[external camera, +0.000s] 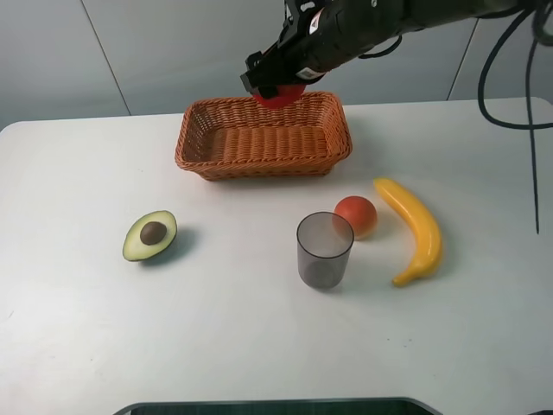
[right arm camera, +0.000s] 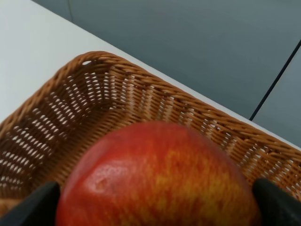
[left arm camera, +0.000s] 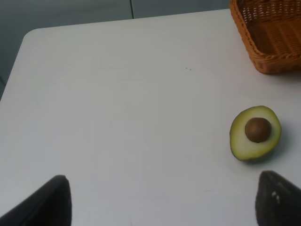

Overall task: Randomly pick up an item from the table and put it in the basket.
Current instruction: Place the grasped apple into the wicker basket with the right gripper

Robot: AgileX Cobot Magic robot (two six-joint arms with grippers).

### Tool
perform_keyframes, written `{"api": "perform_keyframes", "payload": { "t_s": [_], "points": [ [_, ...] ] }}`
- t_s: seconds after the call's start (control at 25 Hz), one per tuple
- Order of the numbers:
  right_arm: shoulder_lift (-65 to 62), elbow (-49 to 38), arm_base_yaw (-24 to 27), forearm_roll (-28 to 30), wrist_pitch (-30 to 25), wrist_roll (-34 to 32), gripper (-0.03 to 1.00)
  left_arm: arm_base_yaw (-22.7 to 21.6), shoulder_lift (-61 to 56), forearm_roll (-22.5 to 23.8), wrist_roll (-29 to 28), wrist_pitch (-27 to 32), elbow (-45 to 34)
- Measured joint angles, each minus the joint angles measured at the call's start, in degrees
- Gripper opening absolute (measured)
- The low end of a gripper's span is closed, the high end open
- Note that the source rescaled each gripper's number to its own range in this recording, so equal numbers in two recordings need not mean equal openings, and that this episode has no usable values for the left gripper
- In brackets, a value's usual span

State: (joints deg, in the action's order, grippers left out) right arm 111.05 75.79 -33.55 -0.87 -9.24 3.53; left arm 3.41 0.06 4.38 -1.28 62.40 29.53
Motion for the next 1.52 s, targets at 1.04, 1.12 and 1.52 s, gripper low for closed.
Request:
{"api": "perform_keyframes", "payload": {
  "t_s": [1.04,1.12,1.52],
  "points": [
    [5.72,0.00,0.35,0.11,0.88,-0.23,0.98,0.00,0.00,0.00,0.00,0.00,0.00],
    [5.21,0.00,0.35,0.11,0.76,-0.23,0.99,0.00,0.00,0.00,0.00,0.00,0.00],
    [-2.76,-0.13,0.43,-1.50,-13.76,-0.94,0.99,0.00,0.00,0.00,0.00,0.00,0.00]
  ]
}}
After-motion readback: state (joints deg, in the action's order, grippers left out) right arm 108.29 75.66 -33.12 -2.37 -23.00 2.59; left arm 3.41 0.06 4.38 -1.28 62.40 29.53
